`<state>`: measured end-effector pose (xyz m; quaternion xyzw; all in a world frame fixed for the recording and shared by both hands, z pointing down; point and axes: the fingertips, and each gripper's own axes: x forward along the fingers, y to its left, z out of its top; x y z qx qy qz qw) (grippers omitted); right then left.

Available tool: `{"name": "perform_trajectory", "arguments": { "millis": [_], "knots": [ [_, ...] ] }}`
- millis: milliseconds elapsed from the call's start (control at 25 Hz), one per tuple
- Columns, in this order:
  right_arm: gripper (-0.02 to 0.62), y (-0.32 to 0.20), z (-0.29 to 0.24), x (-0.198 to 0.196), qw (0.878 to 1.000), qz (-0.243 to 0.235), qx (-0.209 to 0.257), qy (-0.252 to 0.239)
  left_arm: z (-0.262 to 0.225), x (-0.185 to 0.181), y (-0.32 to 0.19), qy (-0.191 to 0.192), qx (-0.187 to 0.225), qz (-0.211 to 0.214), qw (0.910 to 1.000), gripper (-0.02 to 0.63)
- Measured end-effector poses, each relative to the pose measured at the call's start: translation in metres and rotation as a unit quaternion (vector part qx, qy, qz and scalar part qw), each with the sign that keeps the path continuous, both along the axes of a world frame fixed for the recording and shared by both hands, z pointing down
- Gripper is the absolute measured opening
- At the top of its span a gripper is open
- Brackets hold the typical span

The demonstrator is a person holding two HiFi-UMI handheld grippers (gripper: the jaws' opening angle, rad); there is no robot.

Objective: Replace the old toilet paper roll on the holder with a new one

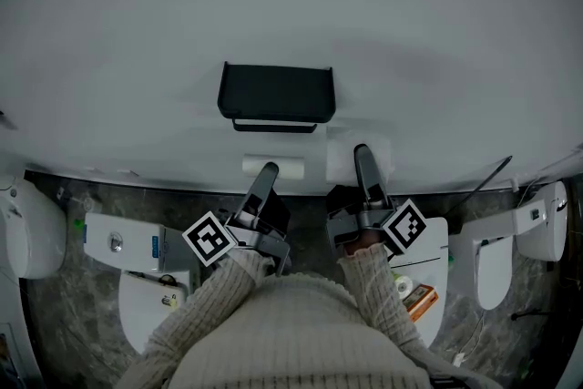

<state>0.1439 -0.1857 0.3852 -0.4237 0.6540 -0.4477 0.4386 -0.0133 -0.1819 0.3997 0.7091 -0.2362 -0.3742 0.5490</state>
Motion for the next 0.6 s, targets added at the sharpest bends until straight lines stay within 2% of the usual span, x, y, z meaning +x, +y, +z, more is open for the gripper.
{"name": "perform_trajectory", "arguments": {
  "millis": [600],
  "knots": [
    [0.466,-0.04,-0.011,-0.016,1.0,-0.008,0.017,-0.014,0.01,0.004,-0.004,0.002,-0.02,0.01,0.9998,0.17]
  ]
}}
